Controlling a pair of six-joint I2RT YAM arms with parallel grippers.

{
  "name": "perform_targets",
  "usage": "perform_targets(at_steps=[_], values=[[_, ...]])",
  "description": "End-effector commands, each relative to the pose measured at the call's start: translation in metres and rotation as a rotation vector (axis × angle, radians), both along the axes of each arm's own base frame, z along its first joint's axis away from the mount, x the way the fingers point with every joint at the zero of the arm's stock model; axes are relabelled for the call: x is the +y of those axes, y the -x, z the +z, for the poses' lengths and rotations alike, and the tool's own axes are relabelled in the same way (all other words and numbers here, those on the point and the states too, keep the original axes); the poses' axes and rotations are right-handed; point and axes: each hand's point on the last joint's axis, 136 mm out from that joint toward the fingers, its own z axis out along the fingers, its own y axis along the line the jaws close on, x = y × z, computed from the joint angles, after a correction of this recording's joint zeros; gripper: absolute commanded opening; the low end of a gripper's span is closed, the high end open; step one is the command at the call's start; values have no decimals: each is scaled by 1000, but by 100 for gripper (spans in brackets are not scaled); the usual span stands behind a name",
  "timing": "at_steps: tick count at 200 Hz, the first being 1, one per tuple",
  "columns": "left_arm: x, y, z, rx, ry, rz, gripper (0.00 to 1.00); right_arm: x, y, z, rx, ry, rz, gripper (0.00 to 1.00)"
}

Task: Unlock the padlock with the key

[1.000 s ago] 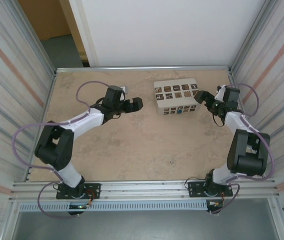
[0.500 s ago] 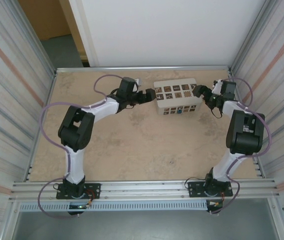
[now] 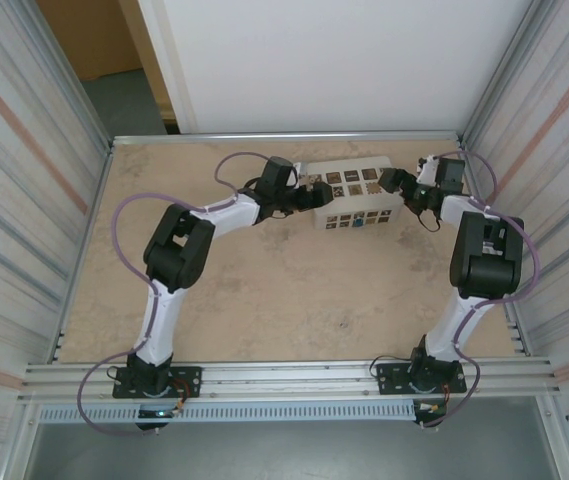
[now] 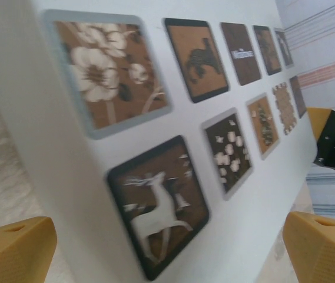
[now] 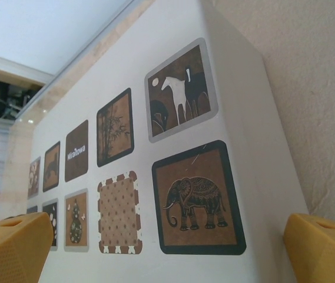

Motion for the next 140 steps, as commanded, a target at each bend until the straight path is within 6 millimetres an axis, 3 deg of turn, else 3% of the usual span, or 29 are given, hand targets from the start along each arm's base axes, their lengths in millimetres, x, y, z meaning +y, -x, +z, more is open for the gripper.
perform_targets(at_steps=[1, 60, 108, 140], values=[[-13, -1, 16, -15, 45, -34, 99, 12, 3, -1, 5, 5, 62, 99], [-27, 9, 23, -21, 57, -76, 99, 24, 17, 4, 5, -8, 97, 99], [-16, 15, 34, -50, 41, -61, 99, 43, 35, 12, 10, 3, 151, 99], [-6, 22, 38, -56, 38, -50, 99, 67, 49, 16, 19, -9, 208, 99]])
